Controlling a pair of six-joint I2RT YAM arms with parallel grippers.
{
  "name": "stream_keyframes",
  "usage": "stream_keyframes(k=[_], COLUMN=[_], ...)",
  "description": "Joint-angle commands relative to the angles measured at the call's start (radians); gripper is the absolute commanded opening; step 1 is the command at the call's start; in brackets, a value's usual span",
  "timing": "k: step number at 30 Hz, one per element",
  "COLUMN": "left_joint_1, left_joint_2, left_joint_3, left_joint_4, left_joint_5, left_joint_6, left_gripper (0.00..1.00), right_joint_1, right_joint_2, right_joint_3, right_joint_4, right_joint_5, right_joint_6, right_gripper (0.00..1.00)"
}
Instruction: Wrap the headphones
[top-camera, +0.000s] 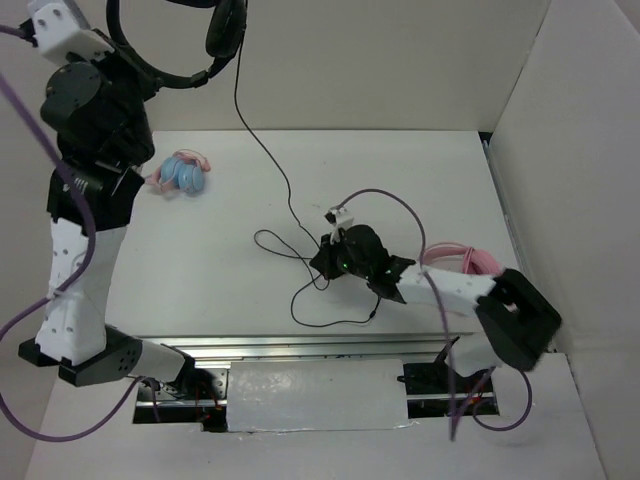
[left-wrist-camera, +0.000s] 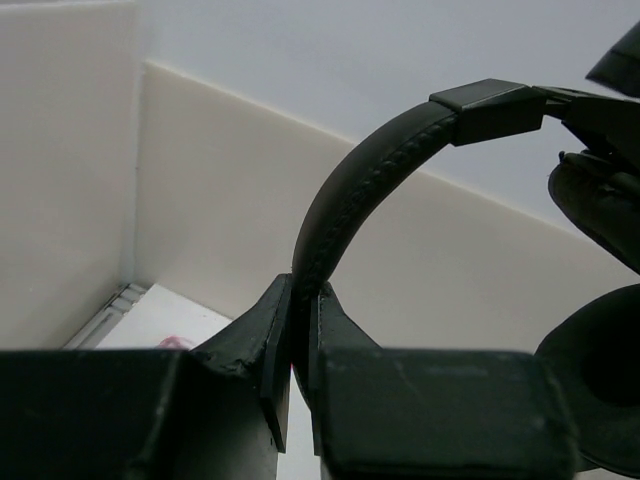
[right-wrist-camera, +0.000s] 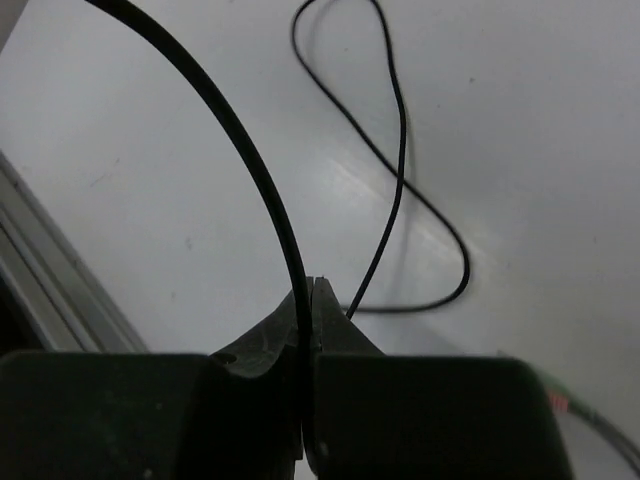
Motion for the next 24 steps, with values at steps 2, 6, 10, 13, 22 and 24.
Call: stream_keyframes(k=[2,6,10,13,22,24], left_joint_1=[0.005,0.008,-0.003,-0.014,-0.054,-0.063], left_joint_2=[0.116,0.22,0.193,0.098,-0.017,-0.013], left_joint_3=[-0.06,-0.119,-0.359,-0.638,-1.065,-1.077], left_joint_4=[0.095,0.087,0.266,0.47,0.569,0.557], left_joint_5=[-0.162,-0.155,-0.036,0.113,0.422,0.446], left_joint_6=[-0.011,-0.014,0.05,0.117,0.268,0.265], left_gripper=[0.0,0.0,0.0,0.0,0.0,0.0], right_joint_1=[0.125,0.231,0.3,0.318,0.133,0.125], right_joint_2=[-0.378,-0.553,-0.571,-0.523,-0.392,-0.357], right_joint_3=[-0.028,0.124,0.337,0.474,0.782,0.821], right_joint_4=[-0.32,-0.668,-0.784,-0.784,-0.687,-0.703], right_joint_5=[0.247,0.474,0.617,0.733,0.768,0.768], right_joint_6=[-0.065,-0.167,-0.327,-0.492,-0.835,-0.879], right_gripper=[0.0,0.0,0.0,0.0,0.0,0.0])
